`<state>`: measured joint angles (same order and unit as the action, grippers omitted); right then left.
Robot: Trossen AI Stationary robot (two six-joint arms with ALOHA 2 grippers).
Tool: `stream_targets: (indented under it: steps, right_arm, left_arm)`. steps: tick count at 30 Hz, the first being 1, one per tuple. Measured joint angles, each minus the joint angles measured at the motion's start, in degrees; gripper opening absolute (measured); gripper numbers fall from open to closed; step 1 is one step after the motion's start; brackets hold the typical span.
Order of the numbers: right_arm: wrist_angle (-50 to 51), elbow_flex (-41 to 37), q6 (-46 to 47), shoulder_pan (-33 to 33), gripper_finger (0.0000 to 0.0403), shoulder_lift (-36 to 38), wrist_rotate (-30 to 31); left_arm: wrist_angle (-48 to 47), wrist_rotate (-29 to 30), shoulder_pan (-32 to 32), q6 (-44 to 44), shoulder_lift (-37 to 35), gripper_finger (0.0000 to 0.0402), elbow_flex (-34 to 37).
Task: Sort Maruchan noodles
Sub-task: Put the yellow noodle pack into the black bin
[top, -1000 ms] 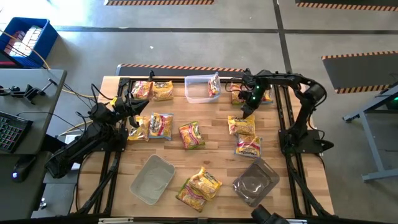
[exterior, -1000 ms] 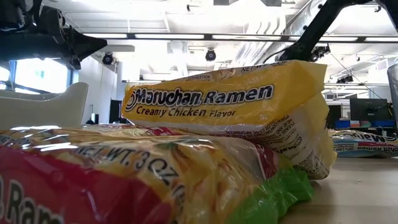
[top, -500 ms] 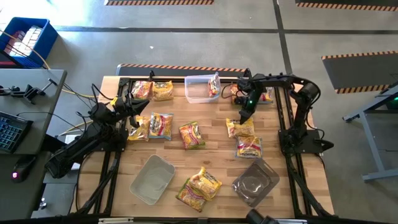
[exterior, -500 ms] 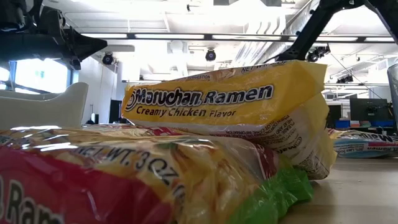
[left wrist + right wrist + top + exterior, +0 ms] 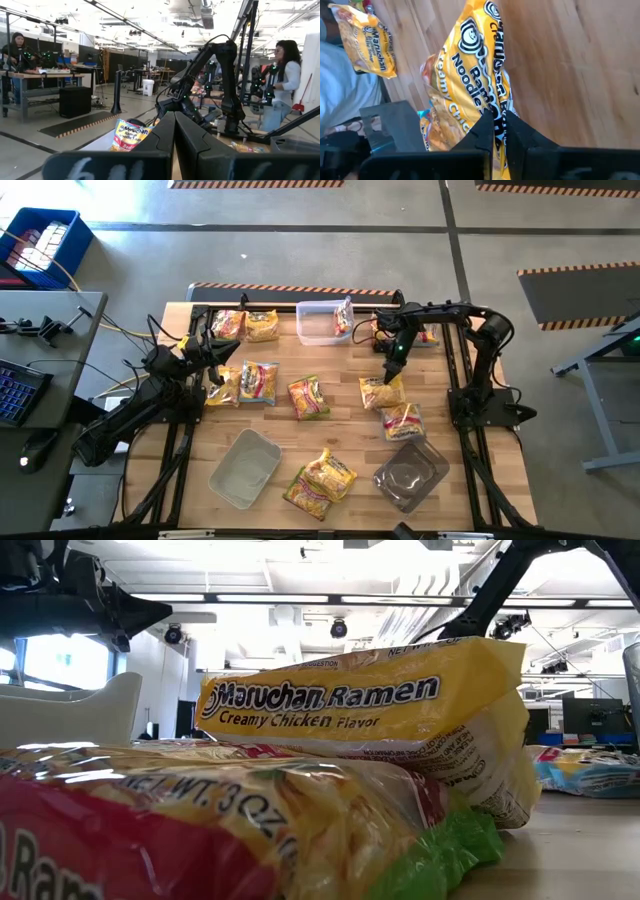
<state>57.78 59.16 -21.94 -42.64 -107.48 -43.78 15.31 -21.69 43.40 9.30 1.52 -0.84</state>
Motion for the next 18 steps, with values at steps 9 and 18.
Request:
stream_targets:
  steps: [9,18]
  right_arm:
    - [0.2,0.0,7.3,1.9,0.0001,10.0,2.4]
    - [-1.2,0.0,35.2,14.6,0.0000,30.6,17.4]
  left_arm:
    - [0.0,0.0,0.0,0.0,0.0,0.0003,0.0]
    - [0.0,0.0,0.0,0.1,0.0,0.0003,0.0]
